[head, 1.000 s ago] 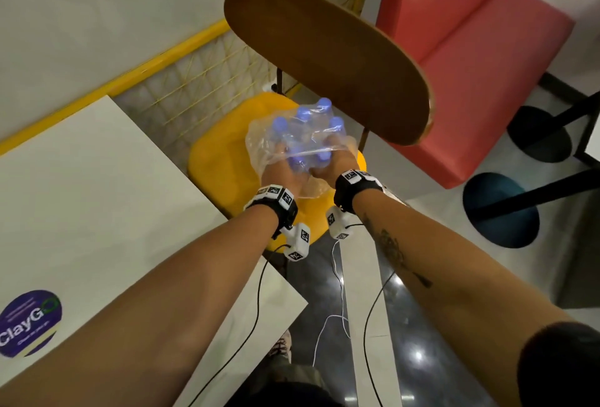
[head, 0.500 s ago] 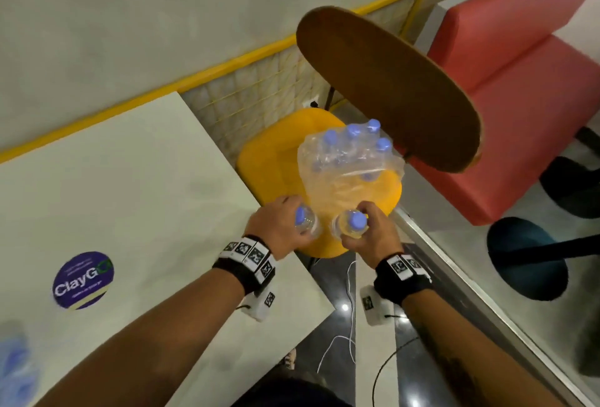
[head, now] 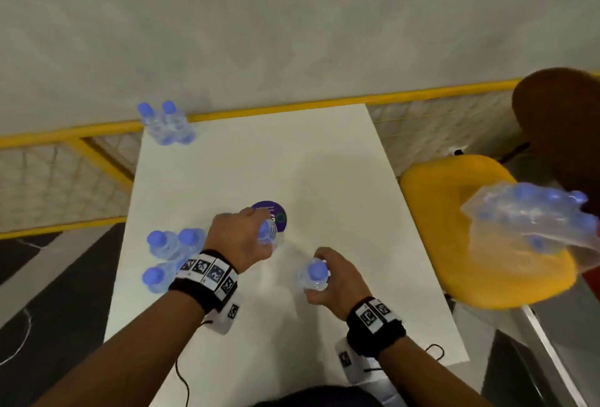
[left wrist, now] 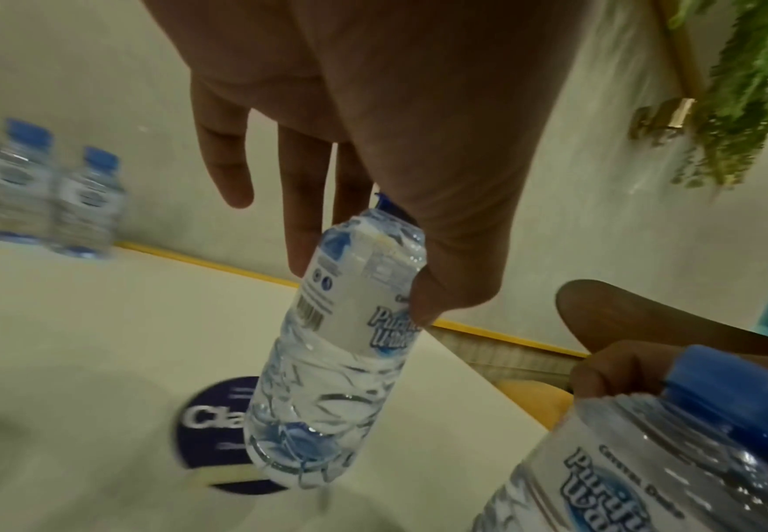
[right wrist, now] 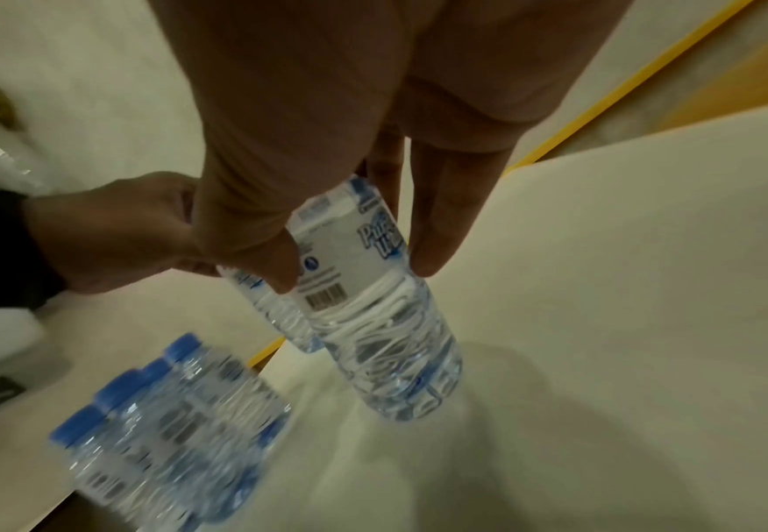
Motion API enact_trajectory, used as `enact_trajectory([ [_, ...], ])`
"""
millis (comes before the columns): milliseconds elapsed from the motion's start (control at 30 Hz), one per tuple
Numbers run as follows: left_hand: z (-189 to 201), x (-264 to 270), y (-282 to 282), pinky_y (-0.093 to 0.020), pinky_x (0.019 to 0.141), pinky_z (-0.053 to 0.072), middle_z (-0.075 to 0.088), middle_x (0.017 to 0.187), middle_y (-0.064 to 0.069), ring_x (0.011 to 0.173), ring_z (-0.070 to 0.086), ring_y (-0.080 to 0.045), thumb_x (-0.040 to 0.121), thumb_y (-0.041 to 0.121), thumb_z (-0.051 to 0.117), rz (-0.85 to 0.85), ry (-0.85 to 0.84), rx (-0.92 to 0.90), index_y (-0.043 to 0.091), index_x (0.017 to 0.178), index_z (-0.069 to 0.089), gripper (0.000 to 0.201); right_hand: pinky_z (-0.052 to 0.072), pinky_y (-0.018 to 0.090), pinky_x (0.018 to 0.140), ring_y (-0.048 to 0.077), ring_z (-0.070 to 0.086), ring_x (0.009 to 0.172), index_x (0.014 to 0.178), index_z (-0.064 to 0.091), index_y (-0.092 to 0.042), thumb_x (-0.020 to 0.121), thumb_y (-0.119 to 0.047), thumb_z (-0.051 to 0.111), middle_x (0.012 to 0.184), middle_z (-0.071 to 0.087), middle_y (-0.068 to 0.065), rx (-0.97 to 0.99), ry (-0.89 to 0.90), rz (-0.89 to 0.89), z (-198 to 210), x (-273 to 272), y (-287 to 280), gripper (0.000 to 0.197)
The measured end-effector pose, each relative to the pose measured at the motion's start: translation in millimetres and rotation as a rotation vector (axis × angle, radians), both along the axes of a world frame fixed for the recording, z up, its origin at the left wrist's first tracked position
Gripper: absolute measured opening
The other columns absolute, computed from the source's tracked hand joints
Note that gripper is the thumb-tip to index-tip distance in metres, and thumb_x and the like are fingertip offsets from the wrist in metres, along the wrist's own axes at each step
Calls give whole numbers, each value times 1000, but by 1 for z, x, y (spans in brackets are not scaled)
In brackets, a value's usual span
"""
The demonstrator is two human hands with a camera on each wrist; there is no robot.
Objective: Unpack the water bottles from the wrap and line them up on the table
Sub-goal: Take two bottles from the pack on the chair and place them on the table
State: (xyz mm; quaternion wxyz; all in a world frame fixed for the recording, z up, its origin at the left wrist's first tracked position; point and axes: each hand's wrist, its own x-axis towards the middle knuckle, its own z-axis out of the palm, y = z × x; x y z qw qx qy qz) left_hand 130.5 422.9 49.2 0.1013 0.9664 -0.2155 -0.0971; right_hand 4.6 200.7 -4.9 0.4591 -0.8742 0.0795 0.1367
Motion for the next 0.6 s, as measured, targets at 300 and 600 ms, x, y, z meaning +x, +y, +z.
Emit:
enact_trajectory([
  [300,-36,23,91,-48,106,36,61,106,10,99,64,-21,76,51,62,63,123,82,38,125,46,54,48,28,72,16,58,80,100,46,-30,59,-37,80,96,58,-10,-84,-4,161,-12,48,128,53],
  [600,-48,31,95,-34,77,38,58,91,10,81,61,-19,79,50,62,-26,129,183,36,115,49,40,42,21,67,15,56,77,99,47,-27,63,-30,82,94,59,-7,-143,-38,148,-17,62,163,51],
])
